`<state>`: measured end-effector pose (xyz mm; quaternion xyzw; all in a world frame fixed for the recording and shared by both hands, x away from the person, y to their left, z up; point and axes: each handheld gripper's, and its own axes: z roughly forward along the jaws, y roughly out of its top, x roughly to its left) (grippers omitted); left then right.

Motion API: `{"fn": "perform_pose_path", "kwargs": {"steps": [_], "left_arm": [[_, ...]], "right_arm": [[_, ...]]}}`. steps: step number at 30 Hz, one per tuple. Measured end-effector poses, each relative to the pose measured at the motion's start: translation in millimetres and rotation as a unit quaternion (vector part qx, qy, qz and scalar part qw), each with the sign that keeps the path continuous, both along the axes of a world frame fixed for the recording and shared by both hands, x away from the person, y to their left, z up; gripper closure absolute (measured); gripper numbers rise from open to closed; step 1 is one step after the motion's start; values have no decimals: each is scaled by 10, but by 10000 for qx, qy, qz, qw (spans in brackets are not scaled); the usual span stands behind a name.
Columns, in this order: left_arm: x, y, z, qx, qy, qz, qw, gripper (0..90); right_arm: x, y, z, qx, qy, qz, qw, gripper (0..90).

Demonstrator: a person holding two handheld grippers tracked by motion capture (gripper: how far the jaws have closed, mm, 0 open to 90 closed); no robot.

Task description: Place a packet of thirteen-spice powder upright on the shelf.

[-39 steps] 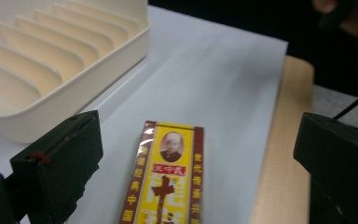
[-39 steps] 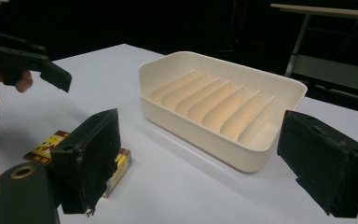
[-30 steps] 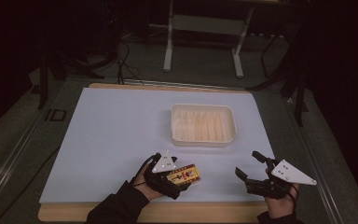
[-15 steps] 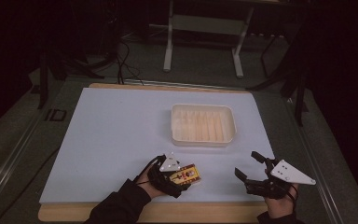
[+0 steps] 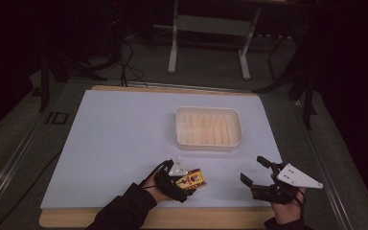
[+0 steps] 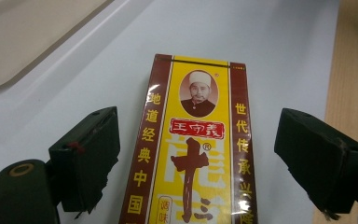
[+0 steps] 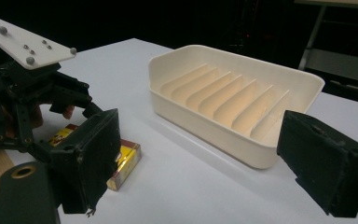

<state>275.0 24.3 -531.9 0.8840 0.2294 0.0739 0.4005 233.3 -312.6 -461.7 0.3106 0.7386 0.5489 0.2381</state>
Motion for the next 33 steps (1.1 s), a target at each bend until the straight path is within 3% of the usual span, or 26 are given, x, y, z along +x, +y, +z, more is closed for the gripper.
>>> {"fn": "perform_pose_path", "kwargs": {"steps": [9,11,16,23,33], "left_arm": [[31,-73,-54,130,37,17,9999,205],[20,-104,-51,170,-55,8,9998,228],[31,-123,-73,282,14,28,9996,232],[43,-102,-59,293,13,70,9995,308],[32,-65,76,-19,16,94,10000,330]], "right_arm": [[4,-9,-1,23,31,11,10000,135],[5,-10,-3,23,44,11,10000,136],[2,-10,-1,27,37,20,10000,136],[6,-12,-4,37,59,27,10000,137],[6,-9,-4,40,64,25,10000,137]]}}
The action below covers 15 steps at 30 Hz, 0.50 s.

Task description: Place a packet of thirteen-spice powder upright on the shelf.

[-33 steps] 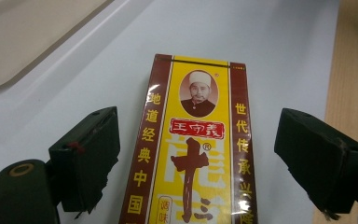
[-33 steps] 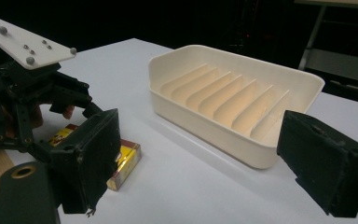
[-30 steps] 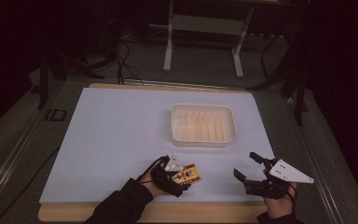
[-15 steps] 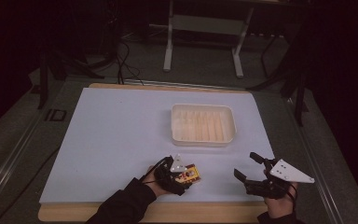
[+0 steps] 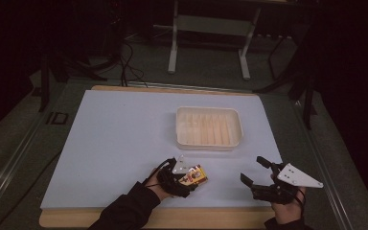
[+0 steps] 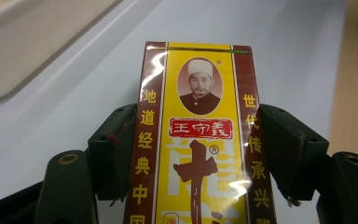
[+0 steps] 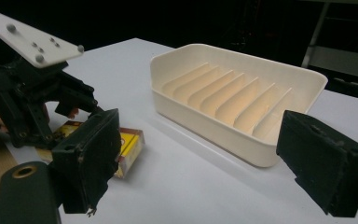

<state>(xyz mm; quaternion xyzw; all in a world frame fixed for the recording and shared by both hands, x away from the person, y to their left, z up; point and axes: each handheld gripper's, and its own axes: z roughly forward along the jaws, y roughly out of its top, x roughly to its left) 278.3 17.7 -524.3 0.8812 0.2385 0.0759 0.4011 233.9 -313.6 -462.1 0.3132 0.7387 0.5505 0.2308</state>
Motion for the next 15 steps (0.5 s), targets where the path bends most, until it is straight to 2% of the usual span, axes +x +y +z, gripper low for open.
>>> {"fn": "perform_pose_path", "kwargs": {"steps": [5,8,15], "left_arm": [[-20,20,59,-251,-81,47,9996,331],[-36,21,79,-277,-132,25,9995,331],[-93,36,169,-539,-322,9,9980,332]], "right_arm": [[0,5,0,-3,-4,-8,10000,137],[0,8,-1,-6,-7,-17,10000,137],[3,15,-3,49,69,-30,10000,137]]}}
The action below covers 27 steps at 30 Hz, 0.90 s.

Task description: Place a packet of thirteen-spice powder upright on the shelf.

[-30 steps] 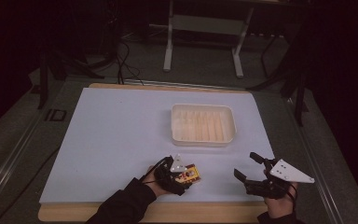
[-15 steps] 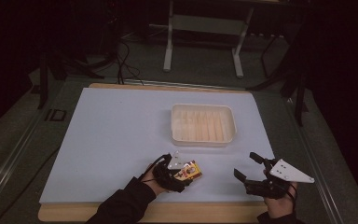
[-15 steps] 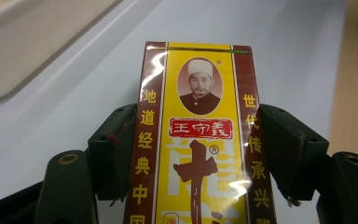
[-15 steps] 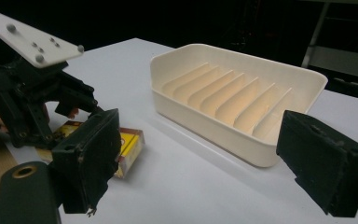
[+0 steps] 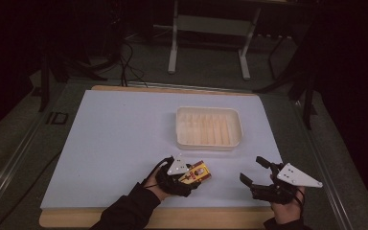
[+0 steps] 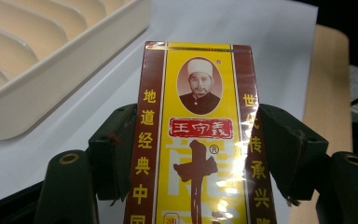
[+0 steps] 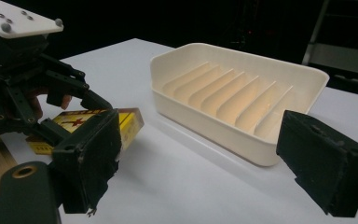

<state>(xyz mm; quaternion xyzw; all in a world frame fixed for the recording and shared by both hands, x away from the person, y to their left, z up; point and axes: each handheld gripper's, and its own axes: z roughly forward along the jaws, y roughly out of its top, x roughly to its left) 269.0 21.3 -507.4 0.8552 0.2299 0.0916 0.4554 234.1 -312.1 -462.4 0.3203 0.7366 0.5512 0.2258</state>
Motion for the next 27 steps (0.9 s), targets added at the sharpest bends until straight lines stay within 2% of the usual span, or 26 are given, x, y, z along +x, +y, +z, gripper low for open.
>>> {"fn": "perform_pose_path", "kwargs": {"steps": [8,9,12,13,15,18,21,22,25,27], "left_arm": [[-42,15,59,-242,-69,40,9997,332],[-46,29,68,-330,-99,74,9994,332],[-46,43,76,-426,-64,96,9990,332],[-50,52,79,-463,-110,139,9988,332],[-61,73,81,-591,-192,208,9979,332],[-62,97,82,-706,-206,298,9968,332],[-65,128,89,-834,-233,288,9958,332],[-74,131,96,-870,-299,300,9953,332],[-88,144,125,-996,-359,315,9939,331],[-93,152,143,-1108,-356,309,9927,332]], "right_arm": [[5,26,13,-84,45,-43,9999,158],[9,32,16,-63,82,-31,9999,167],[2,55,24,-62,68,-29,10000,167],[-5,69,32,-51,42,-17,10000,167],[-33,130,73,-65,-110,0,9999,168],[-47,178,95,-117,-185,30,9998,171],[-60,258,143,-146,-172,95,9997,172],[-60,258,143,-146,-172,95,9997,172],[-45,286,223,23,-75,163,9998,171],[-39,289,251,62,-117,178,9998,169]]}}
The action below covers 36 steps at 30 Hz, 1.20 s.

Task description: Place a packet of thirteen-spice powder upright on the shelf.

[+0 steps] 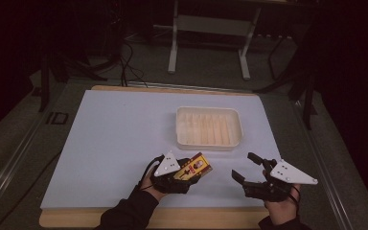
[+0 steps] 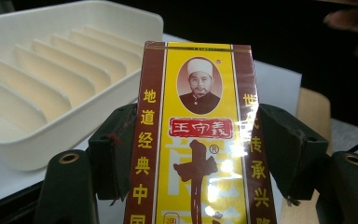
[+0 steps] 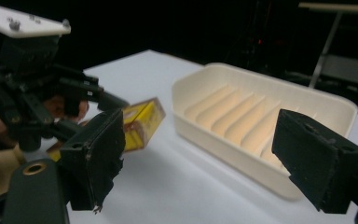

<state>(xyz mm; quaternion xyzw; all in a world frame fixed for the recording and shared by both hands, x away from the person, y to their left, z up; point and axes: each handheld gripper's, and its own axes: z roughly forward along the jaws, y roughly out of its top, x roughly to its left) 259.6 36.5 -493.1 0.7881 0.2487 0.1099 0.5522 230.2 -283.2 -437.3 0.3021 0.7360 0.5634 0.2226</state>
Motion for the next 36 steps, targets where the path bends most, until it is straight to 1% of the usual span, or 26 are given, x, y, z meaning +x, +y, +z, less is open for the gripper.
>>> {"fn": "perform_pose_path", "kwargs": {"steps": [1,2,4,5,6,7,9,10,11,13,14,15,17,19,20,21,22,23,25,27,30,32,33,34,35,36], "left_arm": [[-5,1,3,-39,-28,27,10000,332],[-7,1,6,-53,-26,36,10000,332],[-13,0,4,-113,-45,15,9999,332],[-21,-3,4,-136,-68,30,9999,332],[-21,-3,4,-136,-68,30,9999,332],[-33,0,10,-344,-132,63,9993,332],[-37,3,10,-517,-167,37,9985,332],[-37,3,10,-517,-167,37,9985,332],[-39,2,9,-600,-191,18,9980,332],[-44,3,8,-679,-252,-2,9974,332],[-46,-1,7,-729,-260,-21,9970,332],[-50,-2,4,-790,-281,-25,9965,332],[-56,-13,2,-856,-256,-38,9960,332],[-59,-17,6,-895,-244,-56,9957,332],[-64,-20,10,-895,-274,-40,9956,332],[-64,-20,10,-895,-274,-40,9956,332],[-74,-26,14,-997,-329,-47,9945,332],[-80,-31,16,-1022,-380,-16,9940,331],[-90,-36,17,-1114,-460,-12,9927,332],[-107,-49,25,-1149,-521,46,9920,332],[-135,-71,32,-1191,-603,68,9910,332],[-165,-86,35,-1150,-798,115,9901,331],[-174,-92,35,-1167,-880,107,9892,331],[-174,-92,35,-1167,-880,107,9892,331],[-174,-92,35,-1167,-880,107,9892,331],[-209,-108,38,-1230,-1075,154,9864,331]], "right_arm": [[10,21,45,-56,-79,-53,9999,153],[10,21,45,-56,-79,-53,9999,153],[17,39,85,146,-90,-42,9998,142],[20,48,102,194,-44,-33,9998,142],[20,48,102,194,-44,-33,9998,142],[38,115,164,80,52,-156,9998,148],[46,154,187,154,72,-160,9997,148],[46,154,187,154,72,-160,9997,148],[60,209,214,131,87,-136,9998,144],[62,231,223,109,100,-125,9998,142],[62,263,233,23,53,-161,9999,142],[59,321,247,-74,-52,-183,9998,141],[57,343,253,-57,-66,-194,9998,139],[62,393,261,0,-148,-254,9996,127],[65,412,261,2,-193,-294,9994,119],[65,412,261,2,-193,-294,9994,119],[71,463,266,20,-131,-339,9993,109],[73,479,264,25,-102,-336,9994,109],[64,520,263,239,-24,-402,9989,127],[55,554,265,339,52,-399,9986,138],[49,595,261,582,232,-391,9973,214],[50,617,251,763,401,-393,9955,269],[53,625,243,838,457,-420,9945,274],[53,625,243,838,457,-420,9945,274],[58,636,236,889,522,-417,9938,274],[63,663,220,969,605,-456,9924,329]]}}
